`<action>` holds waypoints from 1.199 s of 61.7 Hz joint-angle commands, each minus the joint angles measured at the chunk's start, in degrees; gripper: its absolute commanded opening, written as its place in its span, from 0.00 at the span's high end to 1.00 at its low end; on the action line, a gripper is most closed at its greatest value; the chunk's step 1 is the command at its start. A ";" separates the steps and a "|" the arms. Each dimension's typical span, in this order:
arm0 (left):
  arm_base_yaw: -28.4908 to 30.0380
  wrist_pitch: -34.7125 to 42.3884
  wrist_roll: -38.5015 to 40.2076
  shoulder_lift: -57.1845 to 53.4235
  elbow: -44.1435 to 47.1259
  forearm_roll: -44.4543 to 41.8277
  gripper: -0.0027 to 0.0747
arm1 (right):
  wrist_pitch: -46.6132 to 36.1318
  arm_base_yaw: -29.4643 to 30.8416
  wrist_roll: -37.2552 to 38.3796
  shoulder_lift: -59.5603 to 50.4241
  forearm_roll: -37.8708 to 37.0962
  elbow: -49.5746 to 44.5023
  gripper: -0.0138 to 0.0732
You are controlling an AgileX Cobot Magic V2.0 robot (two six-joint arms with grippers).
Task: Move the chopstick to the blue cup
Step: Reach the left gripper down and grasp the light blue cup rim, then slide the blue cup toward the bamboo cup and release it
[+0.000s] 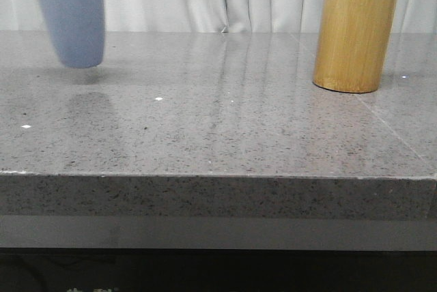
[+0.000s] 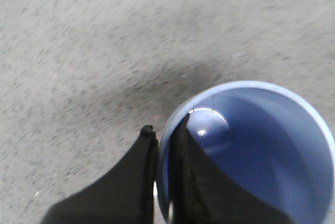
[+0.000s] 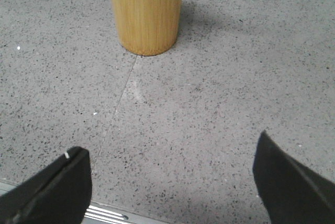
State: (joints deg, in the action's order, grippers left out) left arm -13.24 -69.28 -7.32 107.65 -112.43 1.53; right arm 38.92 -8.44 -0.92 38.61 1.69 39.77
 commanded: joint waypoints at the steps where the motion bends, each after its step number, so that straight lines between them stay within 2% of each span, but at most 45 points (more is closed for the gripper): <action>1: -3.10 1.77 0.48 -2.78 -4.02 1.06 0.99 | -3.49 -0.07 -0.41 0.18 0.10 1.84 0.11; 27: -14.81 3.46 0.48 -2.28 -7.27 1.06 0.99 | -3.49 -0.07 -0.41 0.18 0.10 1.84 0.11; 74: -16.53 3.89 0.48 4.14 -8.29 2.55 0.97 | -3.07 -0.07 -0.41 0.18 0.10 1.84 0.11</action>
State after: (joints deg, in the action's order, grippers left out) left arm -29.09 -68.16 -7.32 115.27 -118.52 2.55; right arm 39.25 -8.44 -0.92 38.61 1.69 39.77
